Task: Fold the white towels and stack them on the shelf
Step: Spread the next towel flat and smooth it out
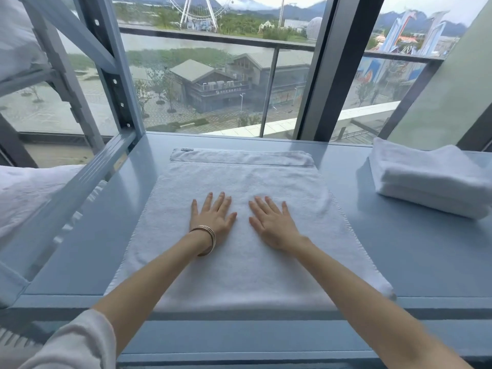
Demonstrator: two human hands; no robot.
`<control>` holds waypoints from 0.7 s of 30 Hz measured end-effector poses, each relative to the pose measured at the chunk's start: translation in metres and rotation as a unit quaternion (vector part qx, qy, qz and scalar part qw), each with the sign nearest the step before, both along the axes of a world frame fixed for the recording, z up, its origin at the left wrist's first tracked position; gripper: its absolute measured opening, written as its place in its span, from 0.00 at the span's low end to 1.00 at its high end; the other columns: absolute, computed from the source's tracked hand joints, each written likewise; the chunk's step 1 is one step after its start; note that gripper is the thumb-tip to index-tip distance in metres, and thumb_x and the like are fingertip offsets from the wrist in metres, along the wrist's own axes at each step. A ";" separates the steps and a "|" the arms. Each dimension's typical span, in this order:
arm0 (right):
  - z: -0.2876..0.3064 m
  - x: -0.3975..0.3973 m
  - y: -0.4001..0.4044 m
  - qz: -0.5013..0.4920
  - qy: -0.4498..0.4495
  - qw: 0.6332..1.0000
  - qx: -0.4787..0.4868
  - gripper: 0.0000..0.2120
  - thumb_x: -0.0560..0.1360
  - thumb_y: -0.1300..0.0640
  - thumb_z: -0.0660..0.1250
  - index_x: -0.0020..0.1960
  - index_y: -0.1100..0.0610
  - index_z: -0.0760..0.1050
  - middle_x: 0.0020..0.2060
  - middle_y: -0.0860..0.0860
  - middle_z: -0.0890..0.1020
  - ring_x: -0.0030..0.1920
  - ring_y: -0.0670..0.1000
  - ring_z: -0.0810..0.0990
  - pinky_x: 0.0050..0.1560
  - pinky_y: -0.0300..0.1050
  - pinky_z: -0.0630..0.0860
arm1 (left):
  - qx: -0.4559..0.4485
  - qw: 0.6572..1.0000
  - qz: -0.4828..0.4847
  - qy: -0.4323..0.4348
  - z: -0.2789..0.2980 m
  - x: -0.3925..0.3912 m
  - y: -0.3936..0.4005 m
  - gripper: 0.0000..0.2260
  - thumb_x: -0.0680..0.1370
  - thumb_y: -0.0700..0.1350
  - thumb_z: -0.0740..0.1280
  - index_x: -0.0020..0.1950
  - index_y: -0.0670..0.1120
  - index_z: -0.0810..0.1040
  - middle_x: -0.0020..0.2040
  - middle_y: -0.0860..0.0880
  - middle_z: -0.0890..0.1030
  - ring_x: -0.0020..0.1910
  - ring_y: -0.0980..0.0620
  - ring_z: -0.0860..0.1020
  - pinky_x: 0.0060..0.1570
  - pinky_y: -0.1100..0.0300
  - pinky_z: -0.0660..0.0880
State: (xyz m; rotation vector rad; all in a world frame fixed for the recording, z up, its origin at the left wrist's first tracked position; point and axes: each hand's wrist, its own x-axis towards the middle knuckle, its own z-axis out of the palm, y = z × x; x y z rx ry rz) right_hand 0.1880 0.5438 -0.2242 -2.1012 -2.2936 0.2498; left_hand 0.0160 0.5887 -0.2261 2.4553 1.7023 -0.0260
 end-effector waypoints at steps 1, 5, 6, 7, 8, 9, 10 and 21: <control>0.000 0.008 0.012 -0.005 -0.002 1.000 -0.007 0.26 0.81 0.43 0.44 0.77 0.48 0.44 0.76 0.46 0.45 0.76 0.49 0.41 0.73 0.59 0.37 | 0.002 1.000 0.004 -0.002 -0.001 0.001 0.011 0.25 0.81 0.59 0.43 0.77 0.55 0.43 0.77 0.56 0.42 0.76 0.52 0.40 0.72 0.42 0.38; 0.004 0.042 0.048 -0.040 -0.002 0.999 -0.025 0.27 0.80 0.41 0.44 0.76 0.46 0.46 0.76 0.45 0.46 0.76 0.51 0.42 0.73 0.61 0.38 | 0.005 0.999 0.030 -0.011 -0.003 0.005 0.041 0.25 0.80 0.60 0.44 0.76 0.57 0.46 0.77 0.57 0.45 0.76 0.52 0.42 0.72 0.43 0.39; 0.004 0.046 0.053 -0.041 0.006 0.999 -0.018 0.26 0.80 0.40 0.46 0.76 0.47 0.49 0.76 0.45 0.48 0.76 0.51 0.44 0.73 0.61 0.39 | 0.012 0.999 0.034 -0.016 -0.001 0.007 0.044 0.25 0.80 0.60 0.46 0.76 0.57 0.49 0.77 0.56 0.47 0.76 0.51 0.44 0.72 0.43 0.41; 0.005 0.046 0.055 -0.039 0.019 0.999 0.001 0.26 0.79 0.40 0.47 0.75 0.48 0.55 0.76 0.47 0.53 0.76 0.52 0.48 0.73 0.60 0.42 | 0.030 0.999 0.035 -0.017 0.000 0.010 0.045 0.24 0.80 0.60 0.47 0.75 0.56 0.54 0.77 0.54 0.53 0.76 0.50 0.49 0.71 0.44 0.46; 0.006 0.045 0.055 -0.036 0.029 0.998 0.030 0.26 0.78 0.40 0.48 0.71 0.50 0.61 0.73 0.49 0.60 0.74 0.53 0.54 0.73 0.59 0.48 | 0.062 0.997 0.033 -0.009 0.002 0.013 0.046 0.23 0.79 0.60 0.49 0.72 0.54 0.60 0.74 0.52 0.60 0.73 0.49 0.56 0.69 0.45 0.53; 0.008 0.044 0.054 -0.031 0.028 0.997 0.064 0.24 0.76 0.40 0.50 0.66 0.51 0.67 0.68 0.50 0.67 0.71 0.54 0.61 0.70 0.56 0.55 | 0.101 0.994 0.030 0.001 0.005 0.015 0.047 0.21 0.79 0.59 0.51 0.68 0.52 0.66 0.69 0.51 0.67 0.69 0.47 0.63 0.65 0.48 0.59; 0.010 0.043 0.053 -0.025 0.016 0.995 0.093 0.22 0.76 0.41 0.51 0.61 0.53 0.70 0.62 0.50 0.72 0.66 0.54 0.66 0.65 0.53 0.61 | 0.136 0.990 0.028 0.008 0.008 0.017 0.047 0.19 0.79 0.58 0.52 0.64 0.50 0.69 0.64 0.50 0.71 0.65 0.47 0.67 0.59 0.51 0.63; 0.025 0.053 0.123 0.007 -0.066 0.994 0.083 0.14 0.81 0.54 0.53 0.61 0.58 0.70 0.61 0.53 0.72 0.62 0.56 0.69 0.57 0.54 0.70 | 0.037 0.999 0.020 -0.008 0.000 0.030 0.074 0.22 0.81 0.56 0.46 0.76 0.58 0.51 0.77 0.56 0.49 0.76 0.49 0.47 0.70 0.39 0.43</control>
